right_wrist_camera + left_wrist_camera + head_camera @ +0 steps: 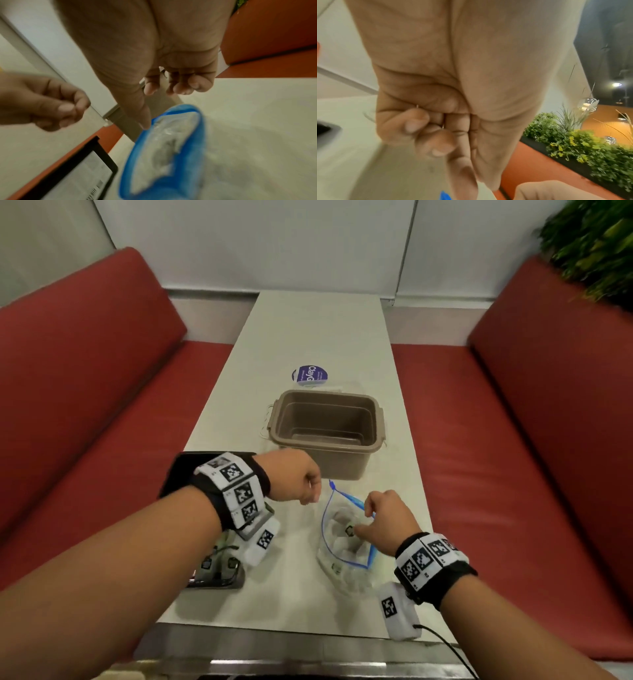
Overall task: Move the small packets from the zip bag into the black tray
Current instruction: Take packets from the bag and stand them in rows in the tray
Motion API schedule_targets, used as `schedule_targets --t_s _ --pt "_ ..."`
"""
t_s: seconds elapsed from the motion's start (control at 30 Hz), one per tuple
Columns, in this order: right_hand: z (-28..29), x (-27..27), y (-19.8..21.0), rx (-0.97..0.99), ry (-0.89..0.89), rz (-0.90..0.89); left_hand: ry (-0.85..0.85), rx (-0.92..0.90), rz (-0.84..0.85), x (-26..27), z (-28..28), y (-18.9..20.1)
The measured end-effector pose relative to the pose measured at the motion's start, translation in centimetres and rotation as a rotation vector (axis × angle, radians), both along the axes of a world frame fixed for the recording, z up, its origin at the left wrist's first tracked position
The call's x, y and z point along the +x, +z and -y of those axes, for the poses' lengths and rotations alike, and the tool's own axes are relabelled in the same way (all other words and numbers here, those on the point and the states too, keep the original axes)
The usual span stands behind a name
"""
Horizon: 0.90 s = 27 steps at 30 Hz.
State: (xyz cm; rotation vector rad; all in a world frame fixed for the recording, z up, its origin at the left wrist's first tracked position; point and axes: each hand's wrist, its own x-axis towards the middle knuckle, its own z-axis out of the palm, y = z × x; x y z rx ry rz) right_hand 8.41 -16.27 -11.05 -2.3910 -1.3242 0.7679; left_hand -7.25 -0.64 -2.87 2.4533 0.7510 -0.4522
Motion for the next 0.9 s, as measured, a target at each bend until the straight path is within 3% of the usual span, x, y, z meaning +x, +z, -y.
schedule_targets --t_s 0.2,0.37,0.57,0.7,0.9 --pt "2.6 1.8 -2.8 -0.208 0.134 0.065 0.031 0.070 -0.073 4.8 4.9 -5.3" --pt "3.2 2.6 -4.1 -0.116 0.189 -0.054 0.110 0.241 -0.191 5.9 7.5 -9.1" --pt "3.4 3.5 -4.9 -0.077 0.215 -0.094 0.184 0.244 -0.265 6.4 9.6 -10.8" --pt "3.4 4.0 -5.0 -0.034 0.222 -0.068 0.277 0.214 -0.165 6.0 9.6 -10.5" --pt "2.9 4.8 -4.5 0.188 0.303 -0.050 0.507 0.086 0.197 4.3 8.4 -8.5"
